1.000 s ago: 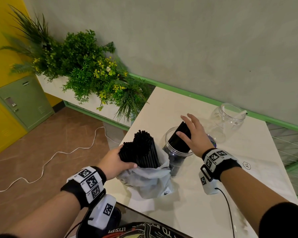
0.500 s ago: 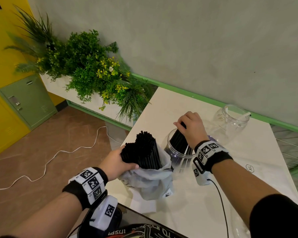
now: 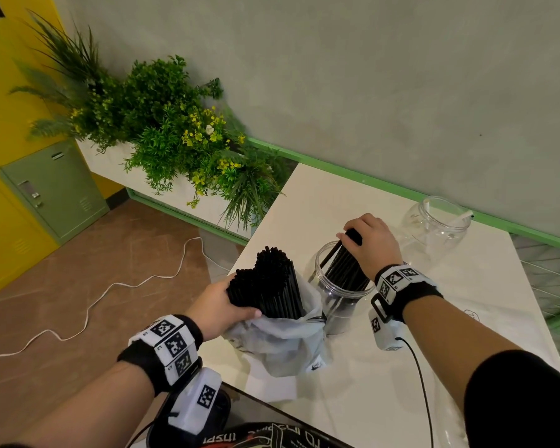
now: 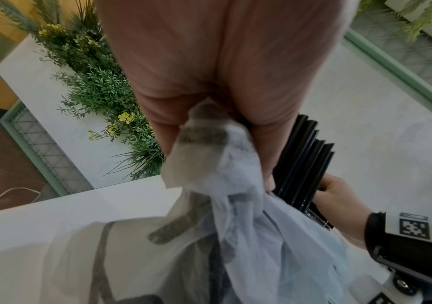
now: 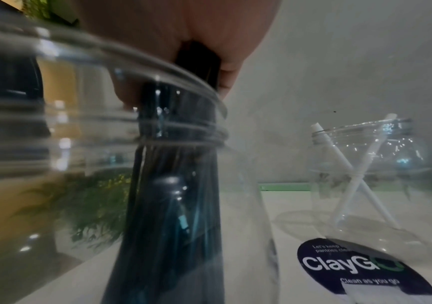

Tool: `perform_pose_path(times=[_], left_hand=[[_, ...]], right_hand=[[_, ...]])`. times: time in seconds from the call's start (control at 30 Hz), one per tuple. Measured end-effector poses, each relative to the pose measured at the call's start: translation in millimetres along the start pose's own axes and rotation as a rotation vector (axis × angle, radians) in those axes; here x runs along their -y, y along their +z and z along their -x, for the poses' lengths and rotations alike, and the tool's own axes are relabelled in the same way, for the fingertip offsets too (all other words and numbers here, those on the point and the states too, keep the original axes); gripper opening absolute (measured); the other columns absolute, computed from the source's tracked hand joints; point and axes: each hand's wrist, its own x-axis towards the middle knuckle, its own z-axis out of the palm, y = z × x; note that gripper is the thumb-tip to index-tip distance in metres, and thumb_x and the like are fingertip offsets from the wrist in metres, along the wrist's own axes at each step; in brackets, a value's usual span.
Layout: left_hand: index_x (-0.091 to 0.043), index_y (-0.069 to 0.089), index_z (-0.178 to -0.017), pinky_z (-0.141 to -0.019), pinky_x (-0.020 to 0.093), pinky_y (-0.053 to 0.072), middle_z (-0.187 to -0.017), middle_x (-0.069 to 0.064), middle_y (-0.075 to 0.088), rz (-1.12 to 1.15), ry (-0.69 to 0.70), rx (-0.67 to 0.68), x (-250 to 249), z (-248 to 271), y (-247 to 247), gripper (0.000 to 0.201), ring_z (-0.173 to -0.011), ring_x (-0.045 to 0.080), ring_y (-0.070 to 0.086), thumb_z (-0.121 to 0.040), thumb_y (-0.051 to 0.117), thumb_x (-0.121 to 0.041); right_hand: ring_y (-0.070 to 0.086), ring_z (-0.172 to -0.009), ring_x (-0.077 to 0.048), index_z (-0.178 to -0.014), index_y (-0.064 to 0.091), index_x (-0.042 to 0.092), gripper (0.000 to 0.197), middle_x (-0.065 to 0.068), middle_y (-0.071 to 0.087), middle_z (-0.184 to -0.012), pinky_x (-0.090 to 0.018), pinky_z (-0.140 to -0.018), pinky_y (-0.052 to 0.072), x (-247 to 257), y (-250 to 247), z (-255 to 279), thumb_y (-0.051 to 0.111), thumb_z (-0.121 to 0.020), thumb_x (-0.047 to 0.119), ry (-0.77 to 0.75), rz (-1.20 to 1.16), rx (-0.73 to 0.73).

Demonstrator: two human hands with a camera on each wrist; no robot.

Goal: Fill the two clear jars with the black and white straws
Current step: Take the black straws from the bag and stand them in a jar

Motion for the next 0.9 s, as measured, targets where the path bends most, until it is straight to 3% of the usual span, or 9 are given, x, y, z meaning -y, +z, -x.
perform_pose_path(times=[0.17,0.27,0.33,0.53,0.77,0.9], left_hand=[[-0.030,0.055,-0.105,-0.081,0.023,0.044,-0.100,-0.010,0.066,-0.006,-0.006,-0.001,1,1,-1,0.045,-0.098,0.012,0.060,-0.071,0.082,-0.017],[-0.029,0.056,-0.105,-0.085,0.027,0.047,-0.103,-0.006,0.067,-0.006,-0.024,-0.007,1,1,-1,0.045,-0.099,0.013,0.061,-0.071,0.082,-0.019],[-0.029,0.056,-0.105,-0.083,0.025,0.046,-0.102,-0.006,0.067,-0.011,-0.025,-0.004,2,1,-1,0.044,-0.098,0.012,0.061,-0.071,0.082,-0.019],[-0.030,0.056,-0.102,-0.074,0.018,0.043,-0.099,-0.010,0.066,-0.006,-0.024,-0.001,1,2,-1,0.043,-0.096,0.012,0.061,-0.071,0.082,-0.019],[-0.039,0.053,-0.092,-0.078,0.022,0.045,-0.098,-0.011,0.066,0.005,-0.013,0.004,-1,4,-2,0.042,-0.096,0.012,0.061,-0.071,0.082,-0.016],[-0.041,0.051,-0.090,-0.072,0.015,0.043,-0.094,-0.016,0.063,0.002,0.001,0.006,-3,5,-2,0.043,-0.092,0.008,0.060,-0.072,0.081,-0.015]], right_hand=[[0.051,-0.095,-0.025,-0.095,0.066,0.011,0.020,-0.004,0.058,-0.094,-0.033,-0.082,0.041,-1,0,-3,0.062,-0.090,0.031,0.056,-0.091,-0.018],[0.052,-0.091,-0.025,-0.093,0.067,0.012,0.017,-0.003,0.058,-0.091,-0.035,-0.081,0.043,-1,-1,-2,0.062,-0.091,0.029,0.059,-0.131,-0.060],[0.053,-0.090,-0.026,-0.093,0.067,0.010,0.015,-0.005,0.058,-0.090,-0.035,-0.081,0.044,-2,-1,-3,0.062,-0.091,0.024,0.046,-0.169,-0.087],[0.052,-0.090,-0.031,-0.099,0.068,0.004,0.018,-0.011,0.060,-0.095,-0.023,-0.080,0.031,-6,4,-4,0.051,-0.097,0.011,0.017,-0.154,-0.088],[0.049,-0.093,-0.032,-0.105,0.068,0.009,0.022,-0.010,0.061,-0.101,-0.033,-0.087,0.037,-10,1,-3,0.050,-0.098,0.018,-0.006,-0.079,-0.060],[0.047,-0.098,-0.030,-0.108,0.068,0.013,0.023,-0.008,0.061,-0.106,-0.035,-0.090,0.038,-11,-4,-1,0.048,-0.099,0.020,-0.004,-0.085,-0.068]])
